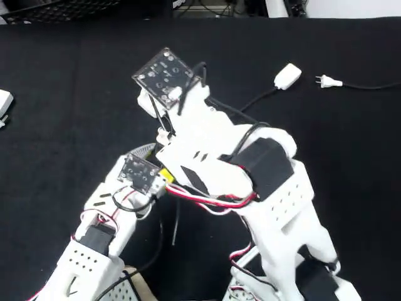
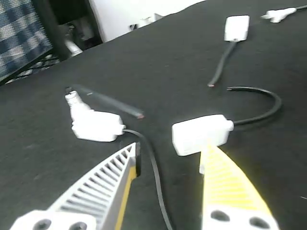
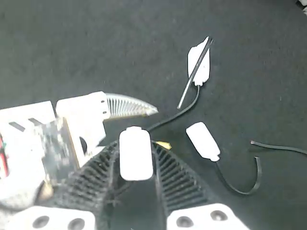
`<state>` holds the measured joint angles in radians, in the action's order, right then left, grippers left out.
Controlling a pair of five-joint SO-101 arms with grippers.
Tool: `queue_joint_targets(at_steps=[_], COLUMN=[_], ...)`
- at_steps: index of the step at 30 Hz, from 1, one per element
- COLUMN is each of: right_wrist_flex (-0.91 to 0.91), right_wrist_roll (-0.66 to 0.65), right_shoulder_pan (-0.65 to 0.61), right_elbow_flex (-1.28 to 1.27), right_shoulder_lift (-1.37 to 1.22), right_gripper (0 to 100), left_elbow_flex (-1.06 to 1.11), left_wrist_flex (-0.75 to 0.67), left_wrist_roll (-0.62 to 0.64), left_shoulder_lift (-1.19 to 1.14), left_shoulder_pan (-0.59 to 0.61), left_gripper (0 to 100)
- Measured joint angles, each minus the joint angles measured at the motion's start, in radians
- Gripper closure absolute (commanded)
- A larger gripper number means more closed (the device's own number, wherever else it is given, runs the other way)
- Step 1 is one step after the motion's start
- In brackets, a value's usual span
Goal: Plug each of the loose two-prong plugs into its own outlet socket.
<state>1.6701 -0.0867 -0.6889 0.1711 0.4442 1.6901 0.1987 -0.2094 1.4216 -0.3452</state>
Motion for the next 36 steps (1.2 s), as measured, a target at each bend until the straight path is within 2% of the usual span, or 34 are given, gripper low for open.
queue_joint_targets(at_steps=[5,8,14,18,22,29,36], right_wrist_flex=[-0.117,-0.132,-0.133,-0.123,-0.167,-0.393,-0.436], right_wrist_roll=[0.002,0.002,0.002,-0.003,-0.015,0.006,0.006], right_shoulder_pan=[0.0,0.006,0.114,0.209,0.253,0.245,0.141], right_elbow_flex=[-0.166,-0.189,-0.186,-0.155,-0.172,-0.348,-0.379], right_shoulder_lift=[0.014,0.015,0.02,0.02,0.018,-0.051,-0.115], right_gripper=[98.5,98.6,98.5,98.5,98.5,98.5,98.6], left_elbow_flex=[0.0,0.0,0.0,0.0,0.0,0.0,0.0], left_wrist_flex=[0.0,-0.008,-0.084,-0.089,-0.091,-0.091,-0.091], left_wrist_roll=[0.0,0.0,0.0,0.003,0.068,0.109,0.109], left_shoulder_lift=[0.0,0.0,0.0,0.0,0.0,0.0,0.0], left_shoulder_pan=[-0.02,0.032,0.178,0.212,0.216,0.216,0.216], left_gripper=[78,78,78,78,78,78,78])
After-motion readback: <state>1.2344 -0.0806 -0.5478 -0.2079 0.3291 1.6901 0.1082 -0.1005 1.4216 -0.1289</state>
